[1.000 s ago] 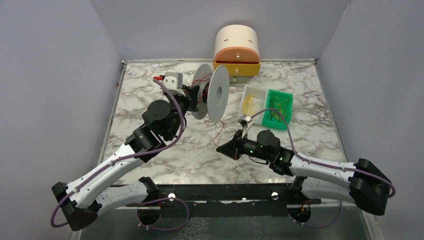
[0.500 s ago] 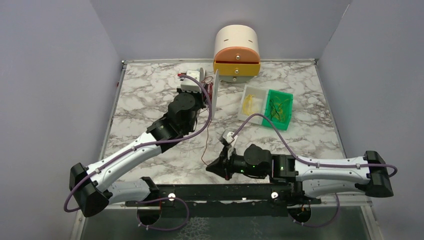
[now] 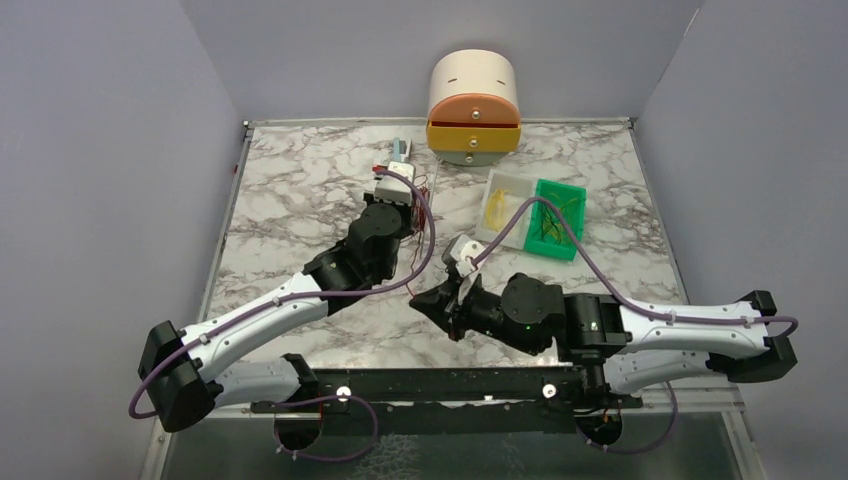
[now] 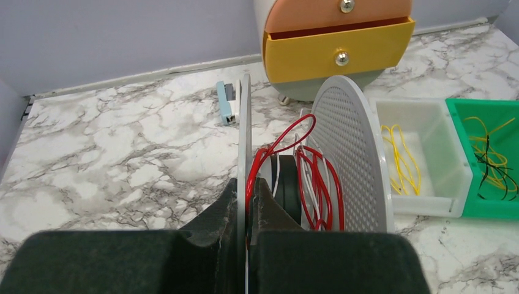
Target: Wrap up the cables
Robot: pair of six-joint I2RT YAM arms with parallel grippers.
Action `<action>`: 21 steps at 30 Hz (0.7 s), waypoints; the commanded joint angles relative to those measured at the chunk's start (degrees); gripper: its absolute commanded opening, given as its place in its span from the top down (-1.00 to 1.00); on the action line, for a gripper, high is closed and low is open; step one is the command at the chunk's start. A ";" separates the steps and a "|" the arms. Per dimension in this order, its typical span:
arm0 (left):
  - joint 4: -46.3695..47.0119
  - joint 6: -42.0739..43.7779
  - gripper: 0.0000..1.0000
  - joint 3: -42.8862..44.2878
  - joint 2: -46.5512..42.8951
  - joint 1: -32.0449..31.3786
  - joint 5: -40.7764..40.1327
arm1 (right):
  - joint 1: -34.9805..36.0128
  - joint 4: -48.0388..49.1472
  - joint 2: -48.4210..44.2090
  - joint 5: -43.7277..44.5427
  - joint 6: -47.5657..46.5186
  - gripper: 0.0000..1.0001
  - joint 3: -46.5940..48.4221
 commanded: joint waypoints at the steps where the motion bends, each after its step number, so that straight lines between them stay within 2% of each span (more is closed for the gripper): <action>1: 4.15 0.56 1.00 -1.14 -2.89 -1.63 -1.56 | 0.63 -5.67 0.18 8.81 -7.57 0.98 6.16; 7: 2.45 -0.03 1.00 -4.15 -5.38 -4.42 -0.59 | 0.64 -6.54 0.29 18.41 -16.55 0.98 9.62; 16: 0.54 -1.27 1.00 -10.09 -9.85 -8.29 3.56 | 0.45 -2.79 0.14 26.18 -27.46 0.98 11.55; 19: 0.54 -1.77 1.00 -12.31 -11.58 -9.14 5.36 | -1.83 -1.78 0.18 25.57 -30.10 0.98 11.95; 21: 0.09 -1.91 1.00 -13.27 -12.84 -9.59 7.38 | -5.92 -2.82 0.61 22.06 -29.46 0.98 12.35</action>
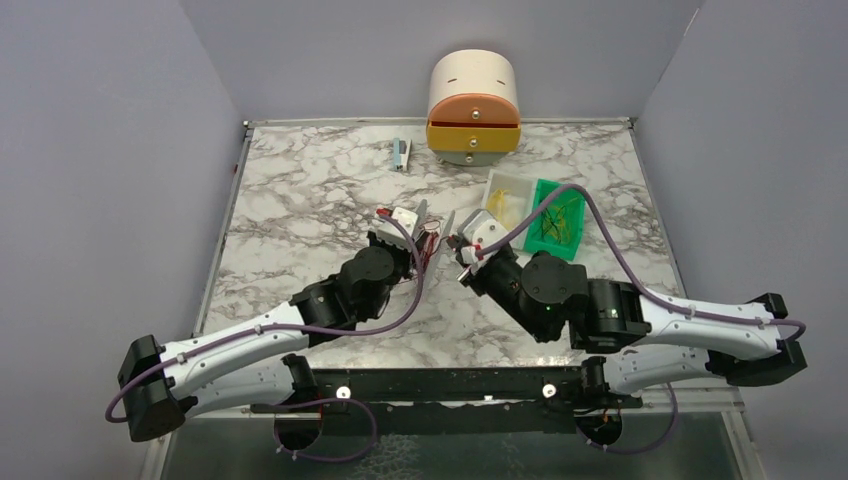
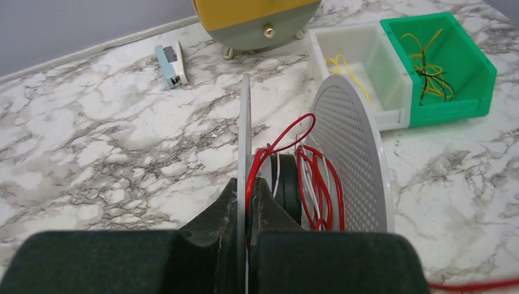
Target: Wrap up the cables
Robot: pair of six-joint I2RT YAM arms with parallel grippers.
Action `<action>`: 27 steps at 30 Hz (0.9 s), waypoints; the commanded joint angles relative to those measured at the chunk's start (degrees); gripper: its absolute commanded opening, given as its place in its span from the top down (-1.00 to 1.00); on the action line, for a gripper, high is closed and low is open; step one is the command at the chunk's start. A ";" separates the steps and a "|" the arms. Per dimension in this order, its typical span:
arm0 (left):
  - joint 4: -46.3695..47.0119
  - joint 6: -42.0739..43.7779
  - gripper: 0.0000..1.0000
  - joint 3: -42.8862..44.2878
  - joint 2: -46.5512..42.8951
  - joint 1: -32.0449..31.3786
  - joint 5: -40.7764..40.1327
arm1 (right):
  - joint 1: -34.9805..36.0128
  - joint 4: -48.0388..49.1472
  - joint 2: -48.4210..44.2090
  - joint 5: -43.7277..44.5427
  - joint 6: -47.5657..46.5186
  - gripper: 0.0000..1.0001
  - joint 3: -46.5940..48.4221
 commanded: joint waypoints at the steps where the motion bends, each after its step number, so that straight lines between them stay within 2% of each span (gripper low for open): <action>1: 1.66 -1.13 1.00 -2.18 -4.51 -1.24 5.65 | -7.98 0.68 0.85 -3.05 -2.29 0.98 3.13; 8: -0.33 -1.70 1.00 -5.12 -10.10 -1.64 14.74 | -21.12 -0.96 3.40 -13.32 3.16 0.98 1.75; 16: -4.75 -4.65 1.00 -5.57 -16.03 -1.64 22.06 | -37.96 -3.95 4.47 -26.49 15.30 0.98 -2.47; 22: -6.82 -5.74 1.00 -4.67 -22.50 -1.65 27.55 | -49.22 -3.83 4.20 -40.33 24.83 0.98 -8.53; 27: -7.17 -6.02 1.00 -3.22 -26.99 -1.63 28.19 | -55.19 0.86 2.60 -50.08 31.54 0.98 -16.76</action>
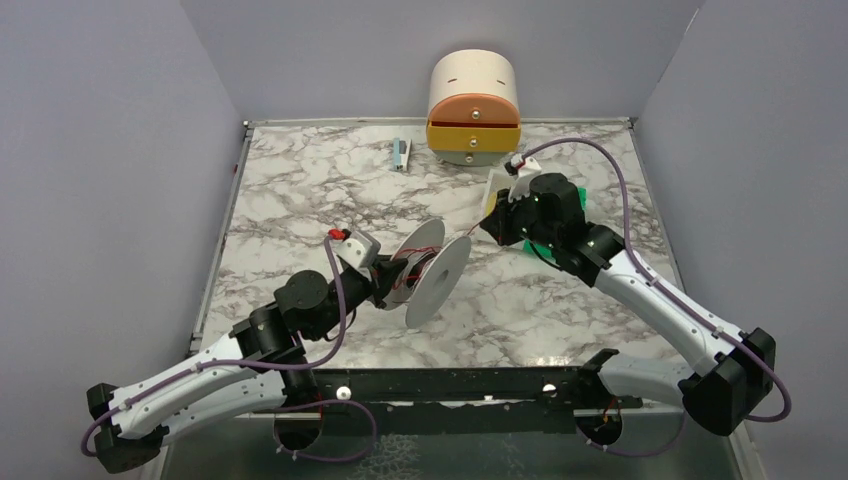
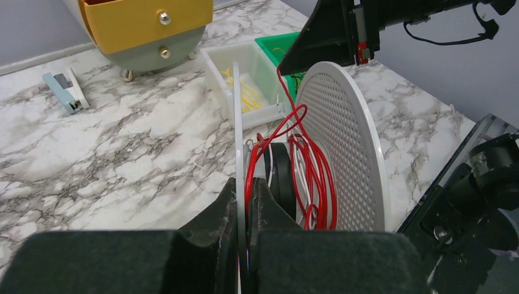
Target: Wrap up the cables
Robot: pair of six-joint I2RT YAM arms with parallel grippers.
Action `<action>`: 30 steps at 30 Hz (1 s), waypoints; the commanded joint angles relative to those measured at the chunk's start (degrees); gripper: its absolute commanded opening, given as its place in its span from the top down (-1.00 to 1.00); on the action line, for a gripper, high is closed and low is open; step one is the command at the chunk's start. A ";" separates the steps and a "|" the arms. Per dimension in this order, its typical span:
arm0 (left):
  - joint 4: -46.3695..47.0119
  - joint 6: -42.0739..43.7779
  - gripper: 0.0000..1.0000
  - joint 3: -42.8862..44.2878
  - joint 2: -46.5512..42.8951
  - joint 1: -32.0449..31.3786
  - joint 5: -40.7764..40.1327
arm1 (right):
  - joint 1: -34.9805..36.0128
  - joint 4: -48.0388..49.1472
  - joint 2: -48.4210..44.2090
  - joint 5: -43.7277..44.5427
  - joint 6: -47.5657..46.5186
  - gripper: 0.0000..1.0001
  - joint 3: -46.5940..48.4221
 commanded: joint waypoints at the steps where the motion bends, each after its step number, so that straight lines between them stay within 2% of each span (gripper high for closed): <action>1: 0.35 -1.57 1.00 2.76 -4.88 -0.47 5.86 | -5.63 6.15 -2.15 -8.19 7.74 0.98 -6.74; 6: 2.44 -2.24 1.00 3.20 -6.21 -0.47 5.26 | -6.48 13.22 -3.48 -15.55 12.29 0.98 -15.02; 15: 13.54 -5.29 1.00 0.08 -7.08 -0.46 5.26 | -7.72 27.70 -5.41 -27.72 19.61 0.98 -26.91; 30: 28.49 -6.78 1.00 -2.26 -2.76 -0.42 -0.02 | -9.51 63.05 -3.78 -51.12 32.33 0.98 -41.65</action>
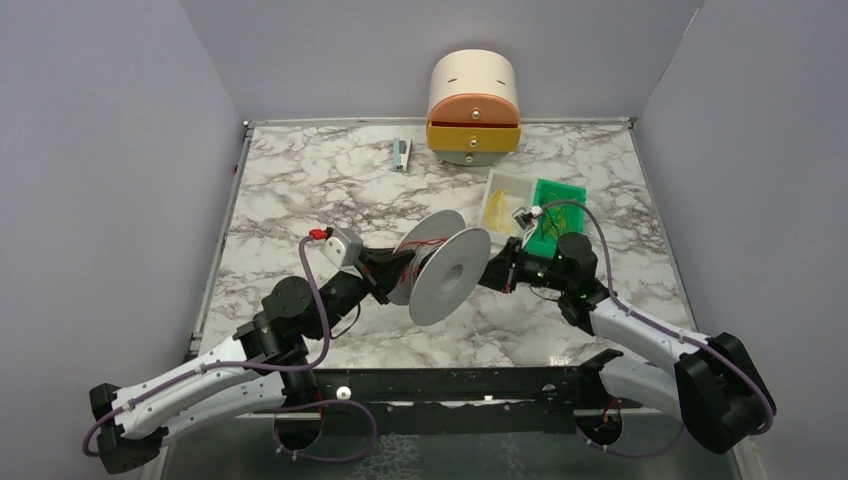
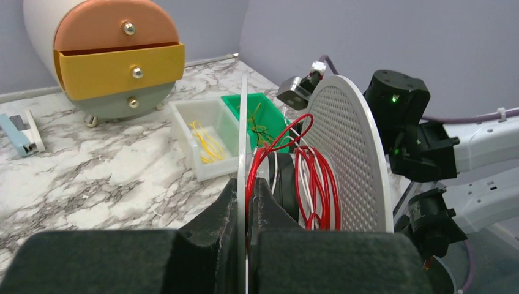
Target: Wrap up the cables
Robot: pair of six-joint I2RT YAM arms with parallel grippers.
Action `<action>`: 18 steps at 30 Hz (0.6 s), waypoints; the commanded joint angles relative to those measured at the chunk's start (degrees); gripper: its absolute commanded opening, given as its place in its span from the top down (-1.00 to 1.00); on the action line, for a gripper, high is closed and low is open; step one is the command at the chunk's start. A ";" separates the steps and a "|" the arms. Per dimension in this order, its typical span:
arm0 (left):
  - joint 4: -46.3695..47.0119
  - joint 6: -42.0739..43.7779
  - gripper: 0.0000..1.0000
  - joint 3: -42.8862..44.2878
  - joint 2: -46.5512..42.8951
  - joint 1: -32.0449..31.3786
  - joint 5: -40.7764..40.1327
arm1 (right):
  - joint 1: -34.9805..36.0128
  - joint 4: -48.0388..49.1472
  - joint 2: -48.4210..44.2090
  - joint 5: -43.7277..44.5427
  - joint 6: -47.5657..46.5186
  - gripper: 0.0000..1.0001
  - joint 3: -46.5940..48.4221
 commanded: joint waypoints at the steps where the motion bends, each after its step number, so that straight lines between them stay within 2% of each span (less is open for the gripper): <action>1: 18.51 -2.62 1.00 0.64 0.80 -0.35 -2.18 | -0.57 14.74 1.70 -8.81 4.90 0.98 -3.36; 12: 27.31 -3.62 1.00 2.56 10.50 0.05 -3.43 | -0.55 38.75 4.16 -20.18 15.52 0.98 -5.30; 18: 28.10 -7.24 1.00 2.37 13.44 4.19 -1.73 | -0.55 47.19 4.84 -21.83 21.18 0.98 -4.53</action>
